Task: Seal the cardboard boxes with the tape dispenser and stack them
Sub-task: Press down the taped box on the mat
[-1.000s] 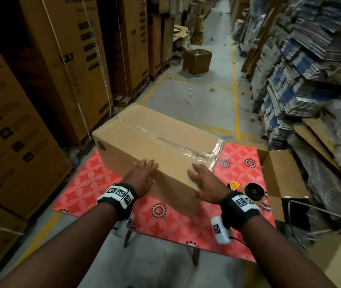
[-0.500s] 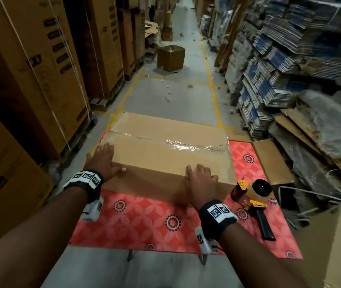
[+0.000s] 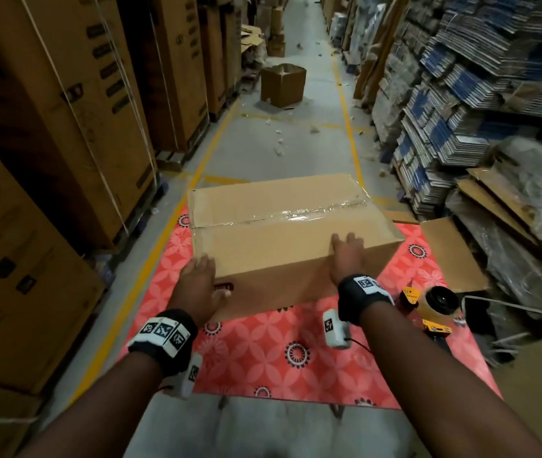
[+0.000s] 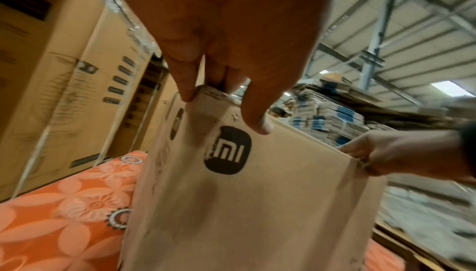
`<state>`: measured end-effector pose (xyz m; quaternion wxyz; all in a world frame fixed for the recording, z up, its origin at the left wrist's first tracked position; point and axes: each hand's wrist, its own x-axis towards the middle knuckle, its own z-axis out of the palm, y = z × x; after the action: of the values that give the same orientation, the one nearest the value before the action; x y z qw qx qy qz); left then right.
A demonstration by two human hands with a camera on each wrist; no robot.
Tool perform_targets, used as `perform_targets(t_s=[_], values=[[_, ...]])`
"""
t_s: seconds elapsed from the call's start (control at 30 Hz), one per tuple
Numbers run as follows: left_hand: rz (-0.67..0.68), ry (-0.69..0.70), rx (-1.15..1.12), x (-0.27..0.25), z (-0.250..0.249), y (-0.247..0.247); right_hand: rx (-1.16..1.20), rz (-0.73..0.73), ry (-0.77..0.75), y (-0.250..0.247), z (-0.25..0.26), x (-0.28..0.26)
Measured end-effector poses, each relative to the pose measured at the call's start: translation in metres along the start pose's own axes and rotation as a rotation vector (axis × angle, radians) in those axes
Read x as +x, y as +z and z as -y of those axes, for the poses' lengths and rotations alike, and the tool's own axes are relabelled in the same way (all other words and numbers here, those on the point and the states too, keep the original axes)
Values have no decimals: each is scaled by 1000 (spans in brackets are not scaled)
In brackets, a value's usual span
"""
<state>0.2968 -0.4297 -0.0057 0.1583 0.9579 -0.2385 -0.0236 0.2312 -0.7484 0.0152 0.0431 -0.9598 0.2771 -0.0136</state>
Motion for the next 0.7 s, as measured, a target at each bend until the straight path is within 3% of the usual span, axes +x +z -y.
perform_targets(t_s=[0.2,0.43,0.57,0.7], values=[[-154,-14,-146,-6,-1,-16,303,52,-240,24,65,-51],[-155,16,-305,-48,-64,11,701,128,-182,2,14,-19],[-47,238,-365,-77,-118,39,552,77,-241,-12,-24,3],[-63,348,-319,-76,-118,48,346,105,-370,-10,-14,-20]])
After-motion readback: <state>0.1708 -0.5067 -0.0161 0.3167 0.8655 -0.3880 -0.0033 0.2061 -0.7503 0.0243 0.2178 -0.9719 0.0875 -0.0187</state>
